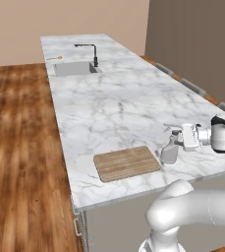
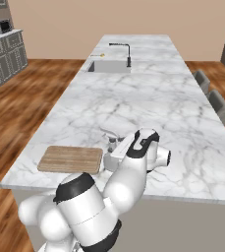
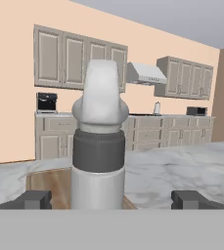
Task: Grab the spray bottle from the cabinet, then place it next to the cutting board for sanitizing. Then grab the dish brush from the countertop next to the sink and place it next to the cutting board.
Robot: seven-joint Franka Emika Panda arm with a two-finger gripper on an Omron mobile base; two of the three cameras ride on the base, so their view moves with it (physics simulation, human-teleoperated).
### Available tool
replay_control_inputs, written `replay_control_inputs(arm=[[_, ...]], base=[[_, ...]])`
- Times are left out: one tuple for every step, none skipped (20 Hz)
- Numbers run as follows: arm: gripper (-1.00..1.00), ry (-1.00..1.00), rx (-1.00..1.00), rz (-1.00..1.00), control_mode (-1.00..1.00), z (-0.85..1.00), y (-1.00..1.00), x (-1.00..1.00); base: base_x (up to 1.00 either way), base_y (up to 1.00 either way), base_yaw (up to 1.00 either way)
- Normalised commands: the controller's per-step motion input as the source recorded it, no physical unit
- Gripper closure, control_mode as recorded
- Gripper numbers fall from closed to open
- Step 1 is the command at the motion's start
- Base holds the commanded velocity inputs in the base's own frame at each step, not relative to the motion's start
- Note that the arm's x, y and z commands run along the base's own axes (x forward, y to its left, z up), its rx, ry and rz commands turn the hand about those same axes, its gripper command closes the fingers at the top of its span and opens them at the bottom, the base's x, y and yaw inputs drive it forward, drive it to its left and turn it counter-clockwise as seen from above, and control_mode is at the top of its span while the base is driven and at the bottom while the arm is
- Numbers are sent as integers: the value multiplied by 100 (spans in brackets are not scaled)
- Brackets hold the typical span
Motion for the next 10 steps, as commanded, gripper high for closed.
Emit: replay_control_inputs(arm=[[-100, 0, 0, 0, -100, 0, -46, 0], [-100, 0, 0, 0, -100, 0, -51, 0], [-100, 0, 0, 0, -100, 0, -54, 0], [-100, 0, 3, 0, -100, 0, -49, -11], [-100, -8, 4, 0, -100, 18, -40, -43], [-100, -2, 2, 0, -100, 33, -30, -53], [-100, -3, 0, 0, -100, 44, -11, -62], [-100, -1, 0, -2, -100, 50, 0, -66], [-100, 0, 0, -5, -100, 49, 7, -86], [-100, 0, 0, -9, -100, 55, 10, -89]], base=[[0, 0, 0], [0, 0, 0], [0, 0, 0], [0, 0, 0], [0, 0, 0], [0, 0, 0], [0, 0, 0], [0, 0, 0], [0, 0, 0], [0, 0, 0]])
